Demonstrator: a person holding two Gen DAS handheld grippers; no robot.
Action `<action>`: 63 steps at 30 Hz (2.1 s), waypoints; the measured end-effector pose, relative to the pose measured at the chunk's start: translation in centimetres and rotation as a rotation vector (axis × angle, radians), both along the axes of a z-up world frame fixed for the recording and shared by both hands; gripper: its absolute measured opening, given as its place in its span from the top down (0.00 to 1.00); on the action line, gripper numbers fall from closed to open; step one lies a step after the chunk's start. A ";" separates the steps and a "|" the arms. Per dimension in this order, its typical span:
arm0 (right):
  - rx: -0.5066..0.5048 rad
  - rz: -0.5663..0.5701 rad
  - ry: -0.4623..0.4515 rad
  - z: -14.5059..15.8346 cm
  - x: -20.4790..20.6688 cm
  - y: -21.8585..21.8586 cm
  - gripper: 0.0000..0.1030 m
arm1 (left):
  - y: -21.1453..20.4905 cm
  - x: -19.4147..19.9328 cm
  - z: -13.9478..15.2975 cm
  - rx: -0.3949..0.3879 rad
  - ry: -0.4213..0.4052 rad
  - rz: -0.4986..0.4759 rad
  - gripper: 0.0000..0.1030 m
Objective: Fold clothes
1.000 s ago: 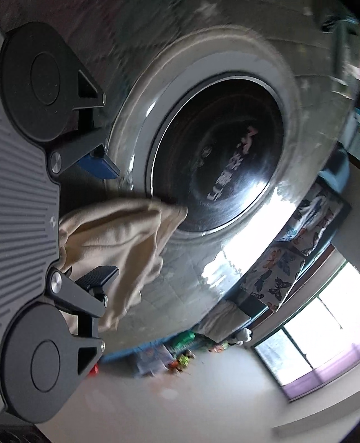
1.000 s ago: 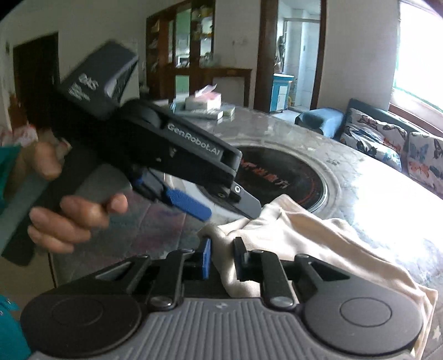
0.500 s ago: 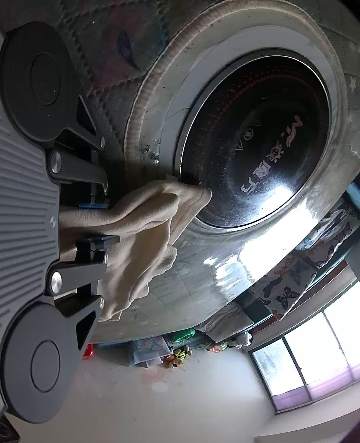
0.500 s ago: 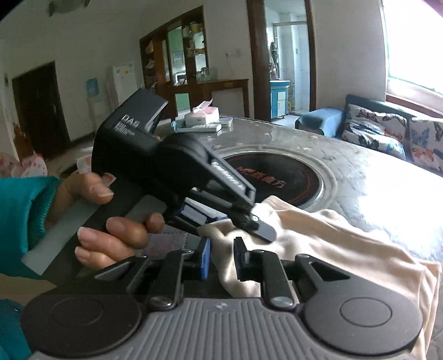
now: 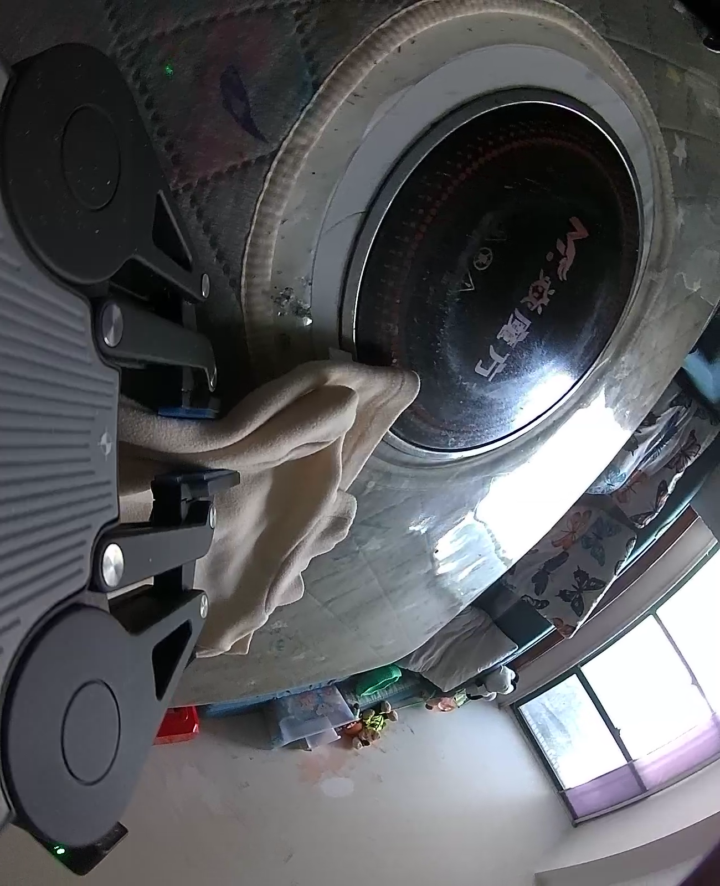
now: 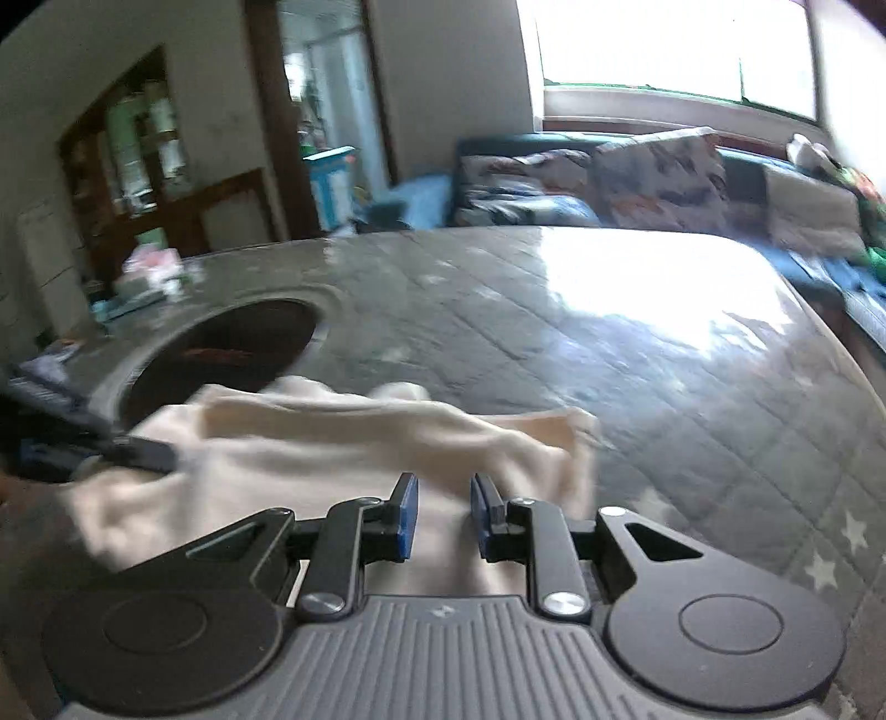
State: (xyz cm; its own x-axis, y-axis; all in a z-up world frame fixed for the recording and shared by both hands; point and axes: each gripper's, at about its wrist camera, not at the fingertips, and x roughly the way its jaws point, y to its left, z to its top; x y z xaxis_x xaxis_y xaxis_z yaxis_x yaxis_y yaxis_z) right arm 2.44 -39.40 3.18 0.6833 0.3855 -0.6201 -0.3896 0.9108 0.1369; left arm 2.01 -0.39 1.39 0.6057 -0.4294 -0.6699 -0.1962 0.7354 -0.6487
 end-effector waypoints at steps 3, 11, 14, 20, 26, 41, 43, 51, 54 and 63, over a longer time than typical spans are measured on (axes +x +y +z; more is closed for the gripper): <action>0.020 -0.038 -0.013 -0.1 -0.1 -1.0 0.80 | 0.0 0.0 0.1 0.009 0.000 -0.002 0.82; 0.048 -0.101 0.023 -0.9 0.9 -2.0 0.66 | -0.5 0.3 0.3 0.052 -0.013 -0.013 0.81; 0.096 -0.123 0.041 -1.2 1.1 -2.4 0.65 | -0.7 0.3 0.4 0.076 -0.020 -0.019 0.80; 0.119 -0.154 0.032 -1.6 1.1 -2.5 0.64 | -1.1 0.4 0.8 0.123 -0.030 -0.040 0.80; 0.135 -0.134 0.018 -1.0 0.2 -1.9 0.90 | -1.9 0.2 2.0 0.225 -0.098 -0.080 0.83; 0.140 -0.185 -0.179 5.9 -2.5 -4.1 0.91 | -6.9 3.4 7.4 0.320 -0.244 -0.219 0.85; 0.132 -0.199 -0.202 6.8 -2.4 -4.8 0.91 | -8.1 4.2 8.0 0.323 -0.254 -0.244 0.85; 0.083 -0.275 -0.272 9.9 -1.4 -8.2 0.91 | -13.7 7.4 9.1 0.328 -0.277 -0.319 0.85; 0.066 -0.309 -0.279 10.4 -0.7 -9.6 0.91 | -15.6 8.5 8.9 0.338 -0.279 -0.341 0.85; 0.027 -0.391 -0.252 8.8 1.1 -12.9 0.91 | -19.8 11.3 7.3 0.349 -0.259 -0.396 0.84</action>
State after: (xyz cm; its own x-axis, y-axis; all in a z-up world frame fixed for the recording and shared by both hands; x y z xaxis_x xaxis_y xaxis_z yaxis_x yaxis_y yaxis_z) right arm 3.55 -52.25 11.97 0.9085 0.0821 -0.4097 -0.0414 0.9934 0.1073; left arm 13.30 -20.21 8.70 0.6069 -0.4372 -0.6638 0.2701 0.8989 -0.3451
